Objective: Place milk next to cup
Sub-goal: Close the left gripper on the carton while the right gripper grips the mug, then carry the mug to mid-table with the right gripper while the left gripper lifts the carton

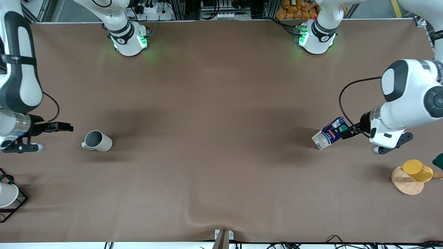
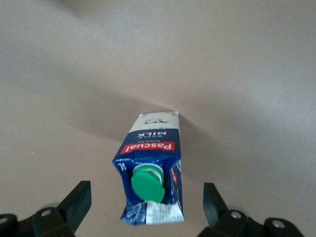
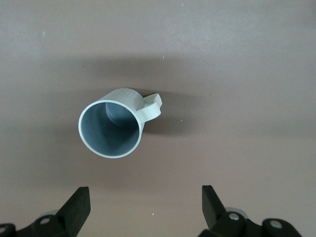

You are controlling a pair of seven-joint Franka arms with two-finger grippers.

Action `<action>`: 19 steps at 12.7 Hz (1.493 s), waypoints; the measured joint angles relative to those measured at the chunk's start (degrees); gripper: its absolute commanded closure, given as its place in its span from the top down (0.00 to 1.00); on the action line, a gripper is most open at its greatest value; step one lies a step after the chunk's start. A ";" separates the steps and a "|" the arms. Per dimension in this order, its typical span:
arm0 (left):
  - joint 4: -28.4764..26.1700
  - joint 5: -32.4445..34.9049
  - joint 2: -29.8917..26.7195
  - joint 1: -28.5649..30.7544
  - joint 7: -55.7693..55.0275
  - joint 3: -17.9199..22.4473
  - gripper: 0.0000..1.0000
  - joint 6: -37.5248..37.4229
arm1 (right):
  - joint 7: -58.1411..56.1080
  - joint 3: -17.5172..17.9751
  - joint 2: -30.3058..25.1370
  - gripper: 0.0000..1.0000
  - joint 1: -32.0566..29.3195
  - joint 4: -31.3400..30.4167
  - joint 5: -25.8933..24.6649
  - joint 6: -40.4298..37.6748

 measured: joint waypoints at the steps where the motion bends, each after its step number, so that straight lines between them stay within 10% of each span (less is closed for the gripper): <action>1: -1.01 0.00 0.00 0.01 -0.28 0.00 1.00 0.80 | -0.02 0.10 0.96 0.94 0.00 -0.29 0.00 1.21; 5: -2.11 0.00 -0.13 0.01 -2.26 0.00 1.00 0.96 | -0.02 0.21 4.71 0.70 0.01 -0.79 0.00 6.21; 11: -3.54 0.00 -0.12 -0.22 -4.93 -0.13 1.00 1.17 | 0.00 0.69 7.44 0.61 0.27 -1.18 0.91 7.81; 16: -4.23 0.00 0.09 -0.24 -5.11 -0.13 1.00 1.78 | 0.01 0.78 8.43 0.00 0.48 -1.67 1.21 8.14; 19: -4.56 0.00 0.18 -0.23 -5.15 -0.12 1.00 2.13 | 0.02 0.81 8.52 0.00 0.50 -1.91 1.33 8.31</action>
